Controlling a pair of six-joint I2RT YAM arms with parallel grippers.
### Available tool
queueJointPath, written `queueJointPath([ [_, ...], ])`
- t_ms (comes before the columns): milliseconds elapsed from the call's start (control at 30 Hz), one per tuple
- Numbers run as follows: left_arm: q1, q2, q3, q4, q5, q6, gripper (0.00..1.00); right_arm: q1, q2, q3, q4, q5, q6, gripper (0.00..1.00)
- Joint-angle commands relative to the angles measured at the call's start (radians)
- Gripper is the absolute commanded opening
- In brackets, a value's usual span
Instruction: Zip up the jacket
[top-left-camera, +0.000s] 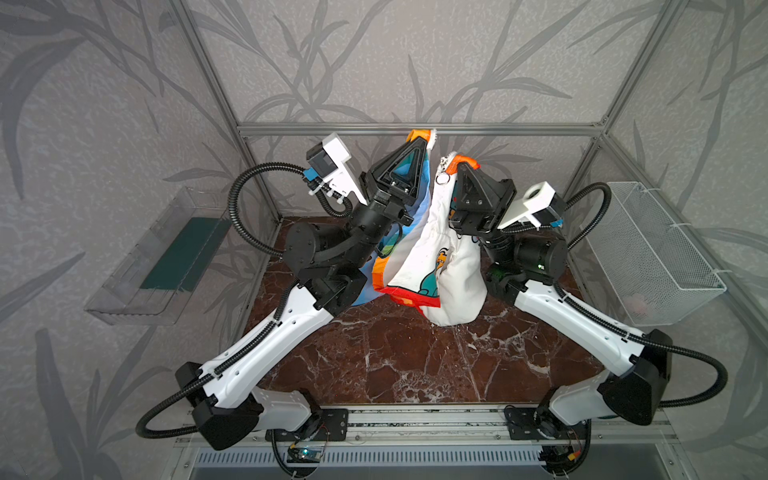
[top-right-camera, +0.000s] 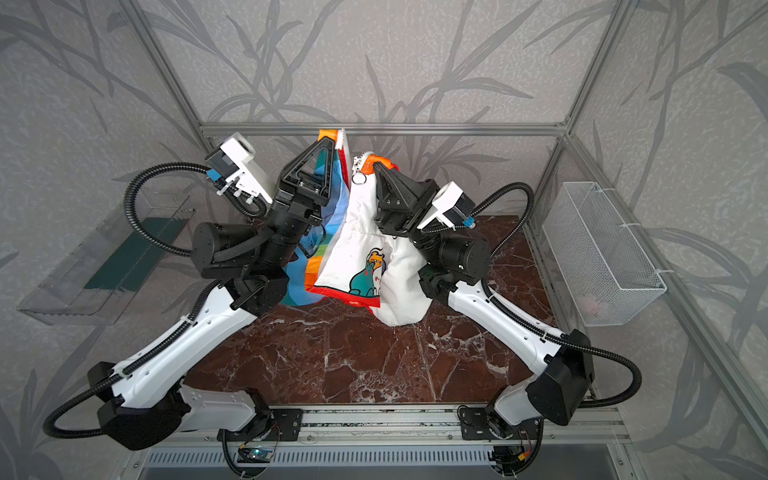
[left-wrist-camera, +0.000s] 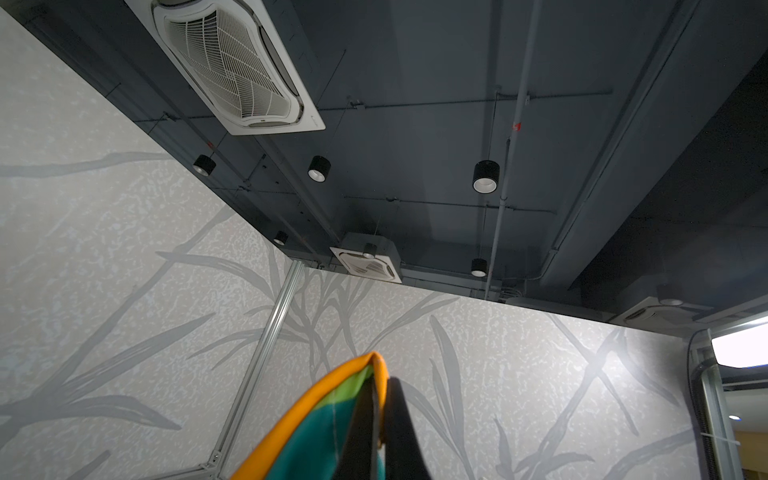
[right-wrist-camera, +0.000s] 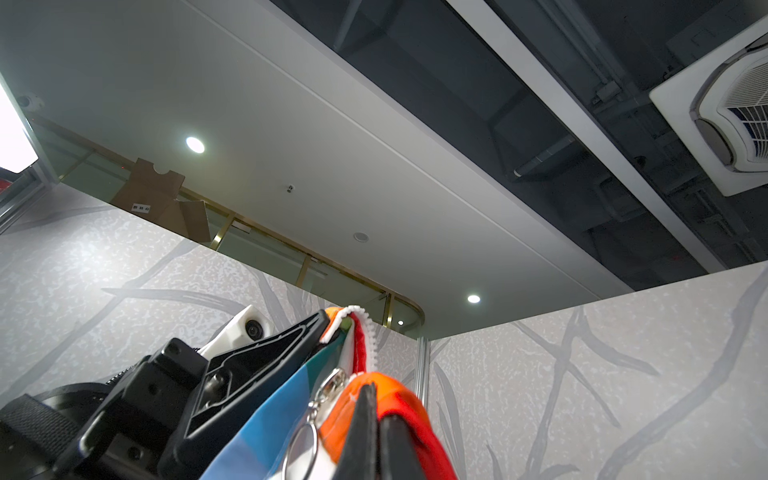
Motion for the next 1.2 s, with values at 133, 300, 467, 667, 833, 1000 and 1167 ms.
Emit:
queueJointPath([
  [133,-0.048,-0.009,0.049,-0.096,-0.031,0.130,0.00,-0.002,-0.036,0.013,0.047,-0.003,0.014,0.00],
  [300,-0.065,-0.013,0.043,-0.096,-0.045,0.162,0.00,-0.002,-0.047,0.000,0.051,0.006,0.009,0.00],
  [467,-0.069,-0.021,0.030,-0.065,-0.058,0.167,0.00,-0.002,-0.053,-0.007,0.056,0.012,0.007,0.00],
  [667,-0.070,-0.032,0.022,-0.042,-0.064,0.174,0.00,-0.003,-0.061,-0.017,0.058,0.020,0.004,0.00],
  [833,-0.071,-0.029,0.018,-0.036,-0.060,0.161,0.00,-0.002,-0.055,-0.010,0.055,0.018,0.007,0.00],
  [1000,-0.073,-0.036,0.015,-0.030,-0.059,0.160,0.00,-0.004,-0.057,-0.022,0.061,0.031,0.004,0.00],
  [1167,-0.075,-0.035,0.015,-0.030,-0.057,0.158,0.00,-0.003,-0.056,-0.017,0.058,0.032,0.003,0.00],
])
